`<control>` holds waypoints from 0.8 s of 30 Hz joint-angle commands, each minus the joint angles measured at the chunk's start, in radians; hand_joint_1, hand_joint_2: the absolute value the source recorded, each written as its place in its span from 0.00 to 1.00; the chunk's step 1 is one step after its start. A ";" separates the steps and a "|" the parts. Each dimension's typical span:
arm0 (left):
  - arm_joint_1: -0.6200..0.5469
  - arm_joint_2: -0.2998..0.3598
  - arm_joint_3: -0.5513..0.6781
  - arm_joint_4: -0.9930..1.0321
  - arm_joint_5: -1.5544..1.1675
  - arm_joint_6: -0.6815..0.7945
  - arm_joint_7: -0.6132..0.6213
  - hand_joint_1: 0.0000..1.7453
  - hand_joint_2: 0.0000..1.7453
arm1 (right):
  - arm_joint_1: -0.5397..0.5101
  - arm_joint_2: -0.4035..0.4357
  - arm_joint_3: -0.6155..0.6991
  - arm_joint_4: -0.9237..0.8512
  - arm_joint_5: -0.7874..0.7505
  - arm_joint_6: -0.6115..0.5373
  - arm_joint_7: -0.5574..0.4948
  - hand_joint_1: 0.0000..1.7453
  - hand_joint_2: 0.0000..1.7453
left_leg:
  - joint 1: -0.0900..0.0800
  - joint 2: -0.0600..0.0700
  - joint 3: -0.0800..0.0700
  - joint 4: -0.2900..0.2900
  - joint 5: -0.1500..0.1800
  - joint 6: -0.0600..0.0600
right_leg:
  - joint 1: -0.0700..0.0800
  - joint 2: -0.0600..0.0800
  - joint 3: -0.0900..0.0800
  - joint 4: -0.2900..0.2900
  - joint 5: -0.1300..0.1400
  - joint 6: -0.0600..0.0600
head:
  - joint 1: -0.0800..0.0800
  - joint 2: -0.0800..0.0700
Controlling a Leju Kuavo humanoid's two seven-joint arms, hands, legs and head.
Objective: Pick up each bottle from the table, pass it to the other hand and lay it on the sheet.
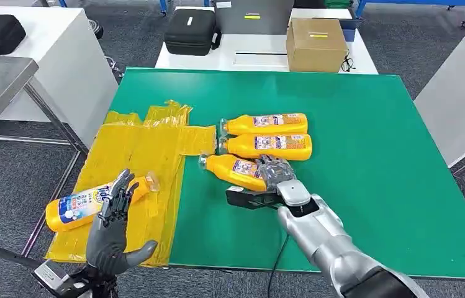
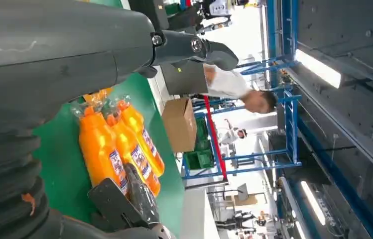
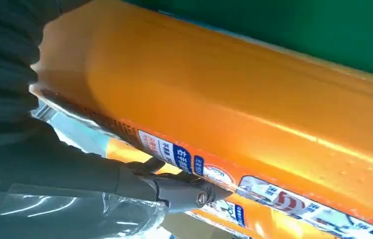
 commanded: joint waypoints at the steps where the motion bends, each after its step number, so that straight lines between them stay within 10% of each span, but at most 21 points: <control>1: -0.011 -0.015 0.035 0.043 0.001 -0.001 -0.022 0.00 1.00 | -0.024 0.022 0.000 0.132 0.006 0.015 0.007 0.00 1.00 | 0.001 -0.002 0.002 -0.001 0.000 -0.001 | 0.001 -0.001 0.003 -0.002 0.000 -0.001 | 0.000 0.000; 6: -0.004 -0.031 0.057 0.021 -0.013 -0.002 -0.022 0.00 1.00 | -0.025 0.021 0.012 0.155 0.041 0.029 0.012 0.00 1.00 | 0.001 -0.001 0.002 -0.001 0.000 -0.001 | 0.001 -0.001 0.003 -0.002 0.000 -0.002 | 0.000 0.000; 7: -0.003 -0.028 0.060 0.018 -0.013 0.000 -0.022 0.00 1.00 | -0.024 0.020 0.011 0.155 0.041 0.029 0.012 0.16 1.00 | 0.002 -0.002 0.002 -0.001 0.000 -0.002 | 0.002 -0.001 0.003 -0.002 0.000 -0.002 | 0.000 0.000; 8: 0.005 -0.025 0.062 0.007 -0.013 0.008 -0.022 0.00 1.00 | -0.023 0.018 0.010 0.156 0.045 0.027 0.009 0.99 1.00 | 0.001 -0.002 0.003 -0.001 0.000 -0.002 | 0.001 -0.001 0.004 -0.002 0.000 -0.002 | 0.000 0.000; 24: 0.016 -0.003 0.050 -0.022 -0.010 0.035 -0.022 0.00 1.00 | -0.031 0.006 0.033 0.136 0.081 0.039 -0.015 1.00 1.00 | 0.001 -0.003 0.005 -0.001 0.000 -0.002 | 0.001 -0.002 0.006 -0.002 0.000 -0.002 | 0.000 0.000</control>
